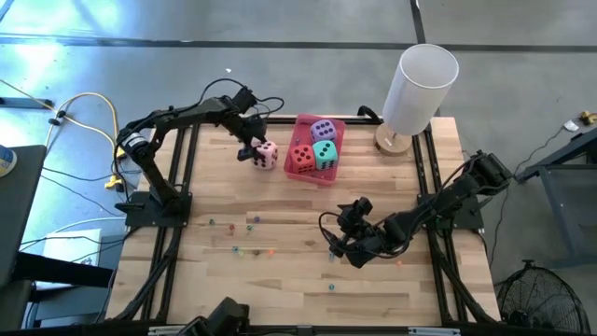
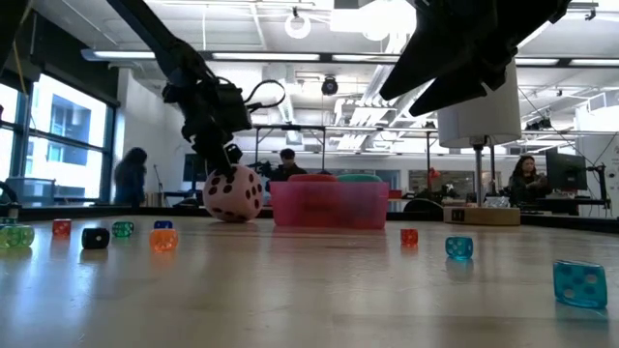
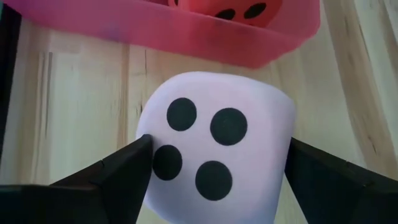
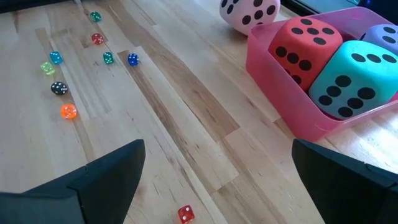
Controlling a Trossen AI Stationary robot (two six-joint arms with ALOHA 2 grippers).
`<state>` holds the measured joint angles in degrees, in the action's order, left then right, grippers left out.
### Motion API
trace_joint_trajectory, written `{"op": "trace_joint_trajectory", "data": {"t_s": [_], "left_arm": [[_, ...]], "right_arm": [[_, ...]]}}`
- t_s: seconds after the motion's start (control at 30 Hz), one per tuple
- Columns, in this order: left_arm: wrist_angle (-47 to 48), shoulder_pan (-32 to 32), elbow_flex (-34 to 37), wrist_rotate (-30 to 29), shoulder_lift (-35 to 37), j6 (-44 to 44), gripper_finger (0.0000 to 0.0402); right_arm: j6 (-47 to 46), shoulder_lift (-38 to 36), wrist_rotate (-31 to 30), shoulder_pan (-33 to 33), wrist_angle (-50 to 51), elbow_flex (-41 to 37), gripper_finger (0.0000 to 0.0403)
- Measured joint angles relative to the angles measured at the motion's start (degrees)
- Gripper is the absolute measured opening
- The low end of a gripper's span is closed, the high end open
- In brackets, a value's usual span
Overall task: Pick & Place Dice
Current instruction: Put the large pink dice into the bin
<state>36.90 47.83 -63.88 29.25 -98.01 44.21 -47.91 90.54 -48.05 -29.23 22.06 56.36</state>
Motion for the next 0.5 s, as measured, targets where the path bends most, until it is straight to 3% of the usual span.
{"op": "trace_joint_trajectory", "data": {"t_s": [0.27,0.4,0.5], "left_arm": [[1.17,-3.86,0.15,-7.27,6.45,-0.57,0.0278],[1.11,-5.95,0.15,-10.14,7.58,-1.60,0.0216],[0.46,-7.44,0.00,-15.51,7.86,-3.65,0.0158]], "right_arm": [[0.16,0.00,0.00,0.00,-0.02,0.00,0.0398],[-0.28,0.00,0.00,0.00,-0.04,0.00,0.0398],[-0.32,0.00,0.00,0.00,-0.04,0.00,0.0398]]}}
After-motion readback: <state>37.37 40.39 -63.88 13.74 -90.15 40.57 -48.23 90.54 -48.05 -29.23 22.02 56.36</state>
